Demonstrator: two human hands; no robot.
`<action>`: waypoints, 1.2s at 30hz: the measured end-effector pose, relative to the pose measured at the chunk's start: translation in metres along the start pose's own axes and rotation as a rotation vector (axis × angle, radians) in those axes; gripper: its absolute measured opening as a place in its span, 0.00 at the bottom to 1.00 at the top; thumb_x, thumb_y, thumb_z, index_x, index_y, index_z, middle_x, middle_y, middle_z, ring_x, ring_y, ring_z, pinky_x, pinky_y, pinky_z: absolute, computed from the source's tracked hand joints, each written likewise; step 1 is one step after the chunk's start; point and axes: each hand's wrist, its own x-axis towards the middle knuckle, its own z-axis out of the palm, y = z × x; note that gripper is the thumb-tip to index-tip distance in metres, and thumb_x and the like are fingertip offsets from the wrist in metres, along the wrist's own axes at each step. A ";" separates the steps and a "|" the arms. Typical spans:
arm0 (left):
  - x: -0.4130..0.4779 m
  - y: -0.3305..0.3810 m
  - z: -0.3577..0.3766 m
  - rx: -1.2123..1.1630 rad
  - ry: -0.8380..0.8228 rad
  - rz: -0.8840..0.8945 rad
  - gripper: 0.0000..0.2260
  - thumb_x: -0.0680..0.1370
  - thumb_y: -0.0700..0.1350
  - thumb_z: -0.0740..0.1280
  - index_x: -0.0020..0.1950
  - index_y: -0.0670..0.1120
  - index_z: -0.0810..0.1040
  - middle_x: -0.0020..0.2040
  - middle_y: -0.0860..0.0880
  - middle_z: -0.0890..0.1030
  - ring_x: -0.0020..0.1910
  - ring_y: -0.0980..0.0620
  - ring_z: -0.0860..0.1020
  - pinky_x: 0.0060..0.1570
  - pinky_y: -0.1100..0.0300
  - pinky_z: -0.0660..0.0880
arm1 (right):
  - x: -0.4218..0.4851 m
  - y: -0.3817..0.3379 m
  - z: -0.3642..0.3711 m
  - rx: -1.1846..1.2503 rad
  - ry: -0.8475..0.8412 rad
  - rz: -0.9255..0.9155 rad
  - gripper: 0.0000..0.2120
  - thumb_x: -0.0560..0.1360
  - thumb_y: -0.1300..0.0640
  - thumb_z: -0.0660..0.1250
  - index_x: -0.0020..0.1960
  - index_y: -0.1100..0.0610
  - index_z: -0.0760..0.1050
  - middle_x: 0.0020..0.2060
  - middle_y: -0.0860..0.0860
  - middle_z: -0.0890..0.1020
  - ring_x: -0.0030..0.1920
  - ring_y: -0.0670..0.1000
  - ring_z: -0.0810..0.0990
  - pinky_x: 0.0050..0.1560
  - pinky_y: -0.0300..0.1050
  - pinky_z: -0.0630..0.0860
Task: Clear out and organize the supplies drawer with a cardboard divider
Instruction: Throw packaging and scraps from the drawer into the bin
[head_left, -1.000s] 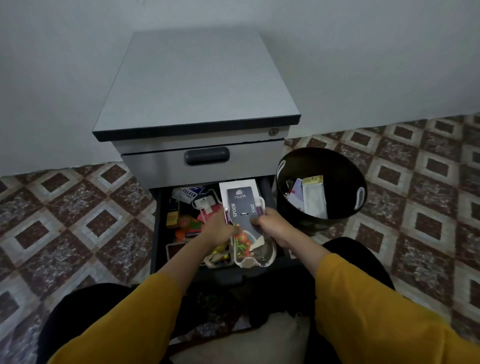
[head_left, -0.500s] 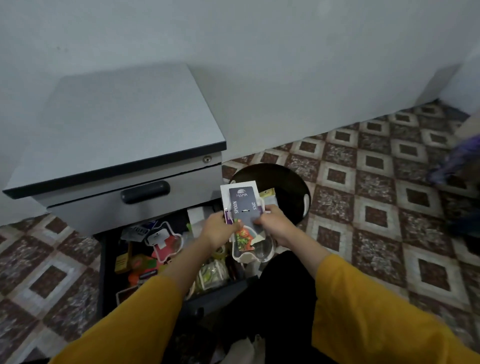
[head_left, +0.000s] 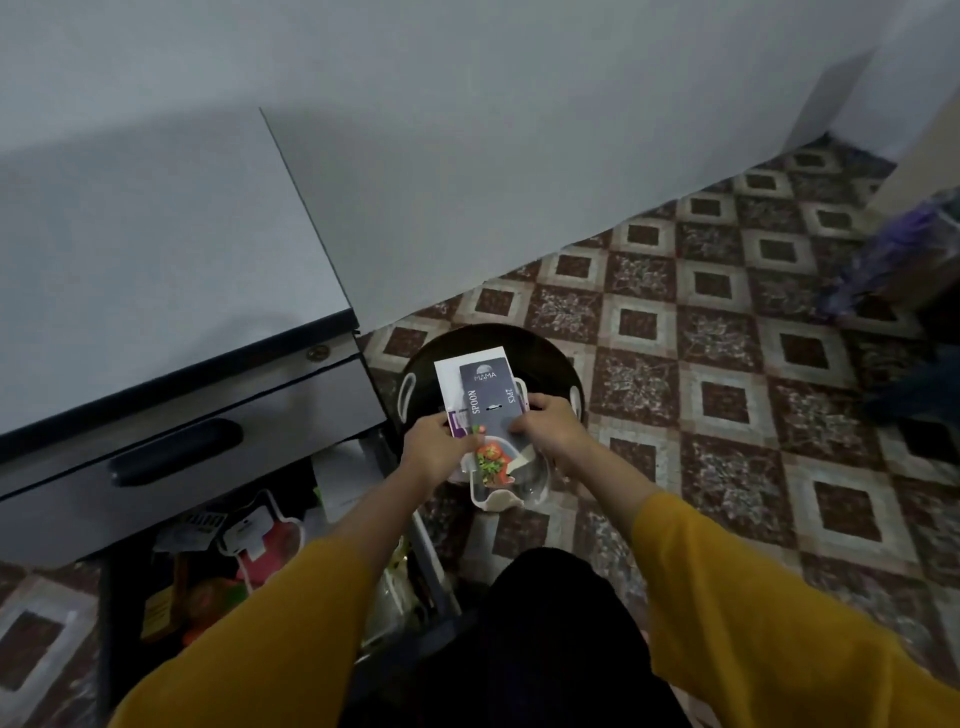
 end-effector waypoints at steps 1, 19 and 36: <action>0.004 0.000 0.001 0.003 0.003 0.006 0.13 0.71 0.38 0.74 0.54 0.42 0.81 0.52 0.42 0.83 0.52 0.44 0.80 0.58 0.46 0.75 | 0.006 0.000 -0.001 -0.013 0.011 0.006 0.15 0.73 0.69 0.64 0.59 0.63 0.74 0.54 0.60 0.79 0.52 0.59 0.78 0.52 0.51 0.75; 0.050 -0.005 0.003 0.397 0.006 0.121 0.28 0.78 0.40 0.65 0.76 0.42 0.57 0.54 0.47 0.77 0.36 0.60 0.69 0.37 0.67 0.66 | 0.056 0.017 -0.014 -0.564 0.043 -0.153 0.32 0.78 0.59 0.63 0.77 0.58 0.51 0.69 0.60 0.67 0.61 0.60 0.72 0.61 0.52 0.68; -0.076 -0.048 -0.089 0.462 0.159 0.061 0.17 0.78 0.44 0.64 0.68 0.45 0.71 0.65 0.46 0.75 0.58 0.48 0.76 0.51 0.61 0.71 | -0.037 0.003 0.048 -0.621 -0.030 -0.351 0.17 0.78 0.59 0.62 0.66 0.59 0.71 0.53 0.59 0.79 0.49 0.60 0.78 0.46 0.52 0.76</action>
